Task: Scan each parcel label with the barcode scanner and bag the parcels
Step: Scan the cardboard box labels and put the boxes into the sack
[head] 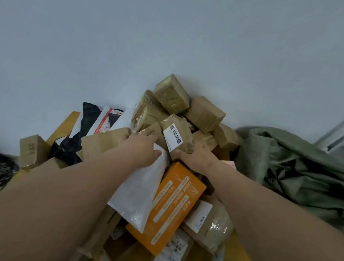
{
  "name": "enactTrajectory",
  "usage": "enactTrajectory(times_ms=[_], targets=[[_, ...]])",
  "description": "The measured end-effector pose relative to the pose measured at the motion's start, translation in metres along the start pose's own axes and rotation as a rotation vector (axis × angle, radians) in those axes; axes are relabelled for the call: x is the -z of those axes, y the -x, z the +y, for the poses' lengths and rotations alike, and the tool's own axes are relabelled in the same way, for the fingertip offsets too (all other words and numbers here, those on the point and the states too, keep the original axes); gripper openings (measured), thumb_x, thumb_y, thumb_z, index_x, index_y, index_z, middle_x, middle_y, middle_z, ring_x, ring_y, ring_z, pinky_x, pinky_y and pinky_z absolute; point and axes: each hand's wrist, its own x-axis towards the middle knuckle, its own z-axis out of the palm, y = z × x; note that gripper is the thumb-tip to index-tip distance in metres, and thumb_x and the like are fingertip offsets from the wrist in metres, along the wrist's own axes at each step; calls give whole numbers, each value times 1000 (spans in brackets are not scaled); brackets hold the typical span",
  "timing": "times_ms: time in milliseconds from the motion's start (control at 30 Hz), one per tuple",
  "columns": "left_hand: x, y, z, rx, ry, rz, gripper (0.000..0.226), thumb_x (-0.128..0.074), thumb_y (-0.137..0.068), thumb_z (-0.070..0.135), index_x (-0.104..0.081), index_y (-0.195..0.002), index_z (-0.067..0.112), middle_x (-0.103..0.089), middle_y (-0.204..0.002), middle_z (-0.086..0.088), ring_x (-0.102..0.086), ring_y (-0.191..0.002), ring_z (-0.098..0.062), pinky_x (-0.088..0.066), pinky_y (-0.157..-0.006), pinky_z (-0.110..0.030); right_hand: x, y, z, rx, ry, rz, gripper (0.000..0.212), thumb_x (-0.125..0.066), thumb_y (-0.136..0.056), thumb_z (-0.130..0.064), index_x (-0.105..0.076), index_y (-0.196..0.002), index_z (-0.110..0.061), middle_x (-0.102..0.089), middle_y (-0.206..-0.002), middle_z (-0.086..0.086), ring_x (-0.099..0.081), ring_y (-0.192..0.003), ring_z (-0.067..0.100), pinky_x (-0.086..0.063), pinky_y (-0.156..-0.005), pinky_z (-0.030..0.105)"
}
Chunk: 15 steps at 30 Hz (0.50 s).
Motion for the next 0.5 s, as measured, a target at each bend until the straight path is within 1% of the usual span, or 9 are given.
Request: enactTrajectory(times_ms=[67,133,167,200,267,333,400,467,500], targets=[[-4,-5,2,-26,-26,-14,59,-39,-97,55,-27,-150,35,-31,-156,5,-32,-140,-25,-21,-114,-52,-2,-7,0,-20,-112,10,112,-61,-66,-81,-15,-156,-33,-32,-155,11,-40,-136,40,-41,-107,55],[-8,-9,3,-37,-38,-37,58,-38,-97,55,-28,-150,37,-31,-155,5,-31,-141,-24,-20,-114,-53,-9,-25,13,-20,-226,-5,125,-63,-47,-90,-20,-152,-39,-40,-152,8,-45,-133,37,-43,-105,57],[-9,-12,5,-43,-37,-42,57,-38,-97,55,-28,-150,37,-32,-155,5,-31,-141,-24,-20,-114,-52,-13,-32,15,-27,-273,-7,129,-65,-40,-93,-23,-151,-41,-43,-149,6,-48,-131,35,-44,-103,56],[-10,-13,8,-51,-44,-41,56,-37,-97,55,-28,-150,38,-32,-155,5,-31,-141,-24,-20,-113,-52,-13,-29,14,-43,-305,-8,129,-67,-40,-93,-26,-150,-39,-46,-147,4,-49,-129,32,-45,-103,52],[-7,-16,12,-59,-48,-26,56,-37,-97,54,-28,-150,37,-32,-155,5,-31,-141,-24,-20,-112,-51,-6,-16,8,-36,-400,10,107,-74,-63,-75,-29,-149,-29,-47,-142,2,-49,-128,30,-43,-98,40],[-4,-20,15,-48,28,-18,57,-38,-98,53,-28,-151,35,-34,-154,4,-33,-140,-24,-22,-112,-51,0,-17,12,-25,-555,5,84,-69,-83,-58,-32,-150,-23,-48,-141,3,-48,-128,28,-40,-95,36],[-1,-25,19,-22,183,2,56,-41,-98,52,-32,-149,32,-42,-149,0,-38,-137,-26,-29,-112,-49,8,-8,14,4,-732,-34,75,-65,-86,-58,-37,-148,-26,-53,-140,2,-51,-125,27,-41,-97,37],[5,-26,25,-15,439,54,49,-45,-97,50,-46,-140,25,-54,-135,-2,-49,-125,-24,-41,-102,-40,18,1,14,3,-874,-71,66,-59,-89,-60,-41,-147,-33,-60,-131,1,-58,-117,27,-42,-95,36],[7,-26,29,0,589,69,47,-47,-97,49,-49,-135,22,-58,-125,0,-53,-119,-22,-42,-95,-34,22,3,16,-14,-940,-101,64,-56,-90,-61,-41,-146,-36,-62,-127,3,-60,-115,28,-40,-100,38]])
